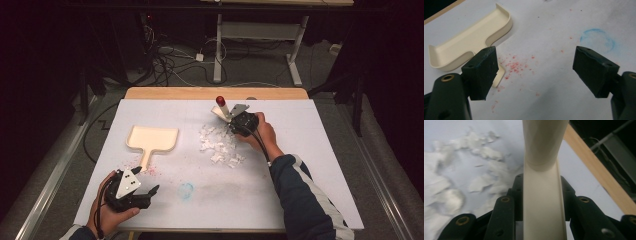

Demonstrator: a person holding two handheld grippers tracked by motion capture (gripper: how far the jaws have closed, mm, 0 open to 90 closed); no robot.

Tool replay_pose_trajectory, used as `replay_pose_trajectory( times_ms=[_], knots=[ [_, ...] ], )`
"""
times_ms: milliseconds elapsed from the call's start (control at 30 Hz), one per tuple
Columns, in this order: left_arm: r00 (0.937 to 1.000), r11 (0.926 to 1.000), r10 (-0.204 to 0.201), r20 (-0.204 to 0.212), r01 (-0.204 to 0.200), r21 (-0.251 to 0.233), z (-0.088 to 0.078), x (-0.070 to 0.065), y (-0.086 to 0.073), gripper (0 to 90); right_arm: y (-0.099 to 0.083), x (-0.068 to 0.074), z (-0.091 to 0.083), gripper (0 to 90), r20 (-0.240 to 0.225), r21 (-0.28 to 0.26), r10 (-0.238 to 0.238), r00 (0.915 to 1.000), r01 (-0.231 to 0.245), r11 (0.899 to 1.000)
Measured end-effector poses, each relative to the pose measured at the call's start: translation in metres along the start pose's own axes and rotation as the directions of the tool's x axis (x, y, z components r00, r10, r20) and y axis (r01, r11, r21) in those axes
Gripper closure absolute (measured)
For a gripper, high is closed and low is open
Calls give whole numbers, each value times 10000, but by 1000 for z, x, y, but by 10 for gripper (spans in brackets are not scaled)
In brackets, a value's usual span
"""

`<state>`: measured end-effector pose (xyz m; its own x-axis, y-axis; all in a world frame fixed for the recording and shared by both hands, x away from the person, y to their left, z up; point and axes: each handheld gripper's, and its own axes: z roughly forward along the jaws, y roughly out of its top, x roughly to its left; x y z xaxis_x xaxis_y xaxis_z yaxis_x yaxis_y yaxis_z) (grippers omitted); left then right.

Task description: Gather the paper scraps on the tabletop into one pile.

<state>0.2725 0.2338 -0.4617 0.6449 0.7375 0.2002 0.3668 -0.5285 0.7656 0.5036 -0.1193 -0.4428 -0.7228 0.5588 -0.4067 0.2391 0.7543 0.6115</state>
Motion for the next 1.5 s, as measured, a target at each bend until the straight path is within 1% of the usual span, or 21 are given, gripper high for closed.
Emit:
replay_pose_trajectory(
  times_ms=[33,67,100,133,200,233,267,333,400,500,667,733,767,900,933,1133,1200,1267,1300,1367,1500],
  knots=[
    [10000,10000,42,8,-42,10,0,-1,0,199,-2,3,-5,673,-276,-218,-104,9996,98,9997],
    [9998,9998,173,-18,-174,-38,1,0,1,199,-2,3,-5,673,-276,-218,-104,9996,98,9997],
    [9998,9998,218,-20,-218,-28,1,-1,1,198,-7,6,-10,672,-790,-399,-148,9968,117,9991],
    [9998,9998,211,-30,-211,-50,1,-1,1,198,-7,6,-10,672,-790,-399,-148,9968,117,9991],
    [9998,9998,176,-51,-176,-37,1,-2,1,198,-15,12,-19,666,-1320,-462,-586,9895,529,9975],
    [10000,10000,61,-14,-61,1,1,-2,1,198,-15,12,-19,666,-1320,-462,-586,9895,529,9975],
    [10000,10000,51,-12,-51,5,1,-2,1,198,-21,15,-26,667,-1659,-624,-654,9840,558,9965],
    [10000,10000,27,5,-27,-5,1,-3,1,198,-24,15,-30,667,-1772,-666,-701,9817,591,9960],
    [9998,9998,198,-92,-198,-29,2,-3,2,198,-31,18,-44,668,-2171,-826,-808,9728,642,9945],
    [9997,9998,214,-142,-214,-8,2,-3,3,198,-36,21,-52,668,-2354,-922,-965,9671,766,9928],
    [9996,9998,202,-182,-201,21,2,-4,3,198,-46,23,-68,672,-2342,-1211,-1018,9669,749,9898],
    [9998,9999,89,-175,-88,78,2,-4,3,198,-44,18,-73,675,-2000,-1264,-925,9754,679,9896],
    [9994,9998,199,-268,-198,37,2,-4,4,198,-44,18,-73,675,-2000,-1264,-925,9754,679,9896],
    [9995,9999,53,-313,-50,120,2,-3,3,198,-38,10,-74,675,-1796,-1231,-725,9811,507,9911],
    [9996,9999,53,-294,-49,128,2,-3,3,198,-33,6,-71,675,-1595,-1224,-651,9850,457,9914],
    [9993,9998,188,-325,-186,84,2,-2,3,197,-18,-3,-57,675,-1112,-1188,-411,9930,278,9925],
    [9995,9998,85,-311,-80,175,2,-2,3,197,-12,-5,-48,676,-875,-1295,-236,9959,121,9915],
    [9993,9997,203,-327,-199,128,3,-1,3,195,0,-7,-32,675,-747,-1256,-205,9970,110,9920],
    [9993,9997,197,-315,-193,138,3,-1,2,195,0,-7,-32,675,-747,-1256,-205,9970,110,9920],
    [9994,9997,203,-286,-198,162,4,0,2,194,13,-4,-18,675,-695,-1179,-465,9965,381,9923],
    [9998,9996,79,-166,-75,259,4,0,1,195,25,5,-6,675,-637,-1104,-763,9950,690,9915]
  ],
)
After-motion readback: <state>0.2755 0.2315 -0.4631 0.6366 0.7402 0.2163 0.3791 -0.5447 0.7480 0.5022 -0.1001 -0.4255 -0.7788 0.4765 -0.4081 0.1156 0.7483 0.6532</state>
